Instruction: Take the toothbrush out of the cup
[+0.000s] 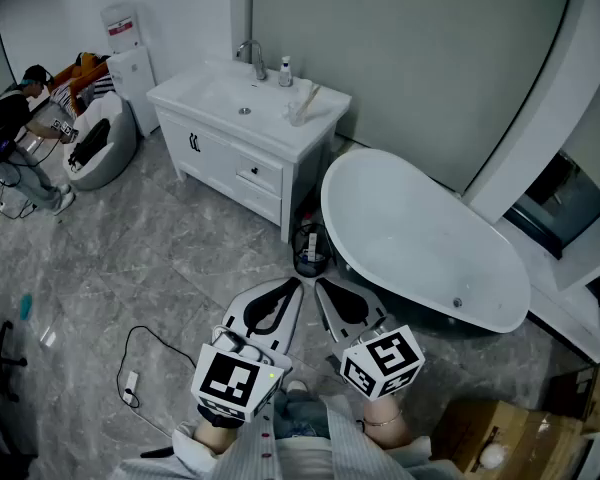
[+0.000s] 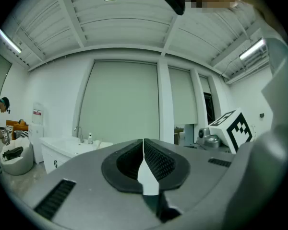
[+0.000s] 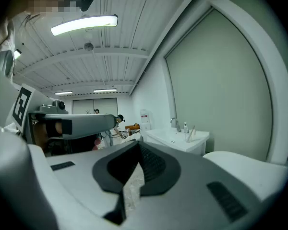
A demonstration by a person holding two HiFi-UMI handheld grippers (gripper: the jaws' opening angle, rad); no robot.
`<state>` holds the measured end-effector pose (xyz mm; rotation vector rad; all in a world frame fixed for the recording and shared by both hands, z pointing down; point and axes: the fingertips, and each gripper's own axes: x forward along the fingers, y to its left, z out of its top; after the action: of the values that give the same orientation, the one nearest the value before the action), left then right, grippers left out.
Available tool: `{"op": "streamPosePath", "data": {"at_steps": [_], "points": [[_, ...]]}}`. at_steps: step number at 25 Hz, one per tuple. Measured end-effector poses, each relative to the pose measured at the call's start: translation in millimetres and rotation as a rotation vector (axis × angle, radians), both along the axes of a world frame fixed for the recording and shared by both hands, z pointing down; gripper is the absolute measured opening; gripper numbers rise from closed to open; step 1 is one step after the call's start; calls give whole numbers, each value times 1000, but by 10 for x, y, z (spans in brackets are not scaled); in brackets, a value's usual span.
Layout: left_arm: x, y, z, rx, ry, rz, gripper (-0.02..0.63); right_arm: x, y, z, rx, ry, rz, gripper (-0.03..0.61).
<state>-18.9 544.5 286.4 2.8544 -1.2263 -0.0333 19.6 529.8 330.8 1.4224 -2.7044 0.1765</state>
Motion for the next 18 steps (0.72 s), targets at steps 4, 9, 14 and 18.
{"op": "streamPosePath", "data": {"at_steps": [4, 9, 14, 18], "points": [[38, -48, 37, 8, -17, -4, 22, 37, -25, 25, -9, -13, -2, 12], [88, -145, 31, 1, -19, -10, 23, 104, -106, 37, -11, -19, -4, 12], [105, -247, 40, 22, -31, -41, 22, 213, -209, 55, -11, -32, -17, 12], [123, -264, 43, 35, -37, -71, 23, 278, -236, 81, -11, -44, -38, 12]]}}
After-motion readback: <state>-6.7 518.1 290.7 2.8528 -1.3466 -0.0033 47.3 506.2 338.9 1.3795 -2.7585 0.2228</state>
